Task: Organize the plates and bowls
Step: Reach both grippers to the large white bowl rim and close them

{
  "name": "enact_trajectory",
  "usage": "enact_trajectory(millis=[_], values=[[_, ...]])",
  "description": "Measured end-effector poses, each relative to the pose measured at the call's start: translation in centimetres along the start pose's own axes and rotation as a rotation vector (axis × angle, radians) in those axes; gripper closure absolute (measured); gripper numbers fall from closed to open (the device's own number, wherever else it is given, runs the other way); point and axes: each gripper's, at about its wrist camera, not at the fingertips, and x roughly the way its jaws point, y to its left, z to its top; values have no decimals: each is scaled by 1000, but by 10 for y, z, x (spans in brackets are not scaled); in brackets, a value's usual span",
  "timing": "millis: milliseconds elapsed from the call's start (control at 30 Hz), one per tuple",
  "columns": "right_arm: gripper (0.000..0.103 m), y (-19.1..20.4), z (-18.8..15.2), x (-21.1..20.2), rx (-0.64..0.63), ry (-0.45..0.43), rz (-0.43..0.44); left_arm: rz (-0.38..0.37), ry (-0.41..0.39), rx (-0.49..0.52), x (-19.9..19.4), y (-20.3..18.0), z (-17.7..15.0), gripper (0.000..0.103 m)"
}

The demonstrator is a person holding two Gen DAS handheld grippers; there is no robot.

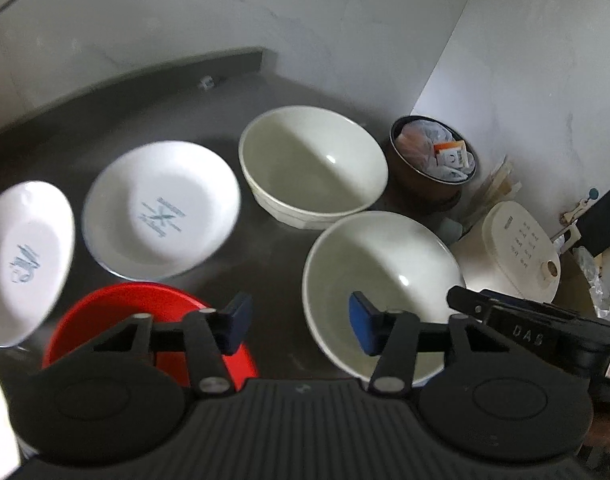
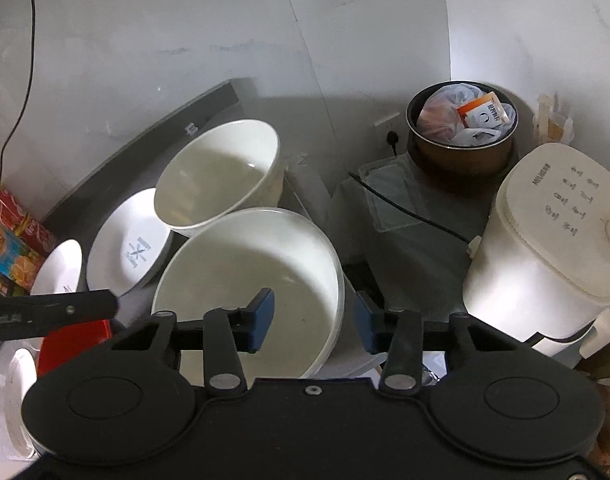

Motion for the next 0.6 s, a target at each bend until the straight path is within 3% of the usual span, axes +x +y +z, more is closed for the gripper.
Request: enact_trajectory(millis=[167,467,533,600], values=[[67,-3,-1,8,-3,28,11,-35,22,-44,21,-6,4,58],[71,-3,-7,24,-28,66,19,9,77,-124,51,-7,4,72],[75,-4,-7,26,-27,68,11,5,95,-146,60,-5,2,78],[88,-3,-7,29,-37,77,-14,11,112,-164,67,-4,0,82]])
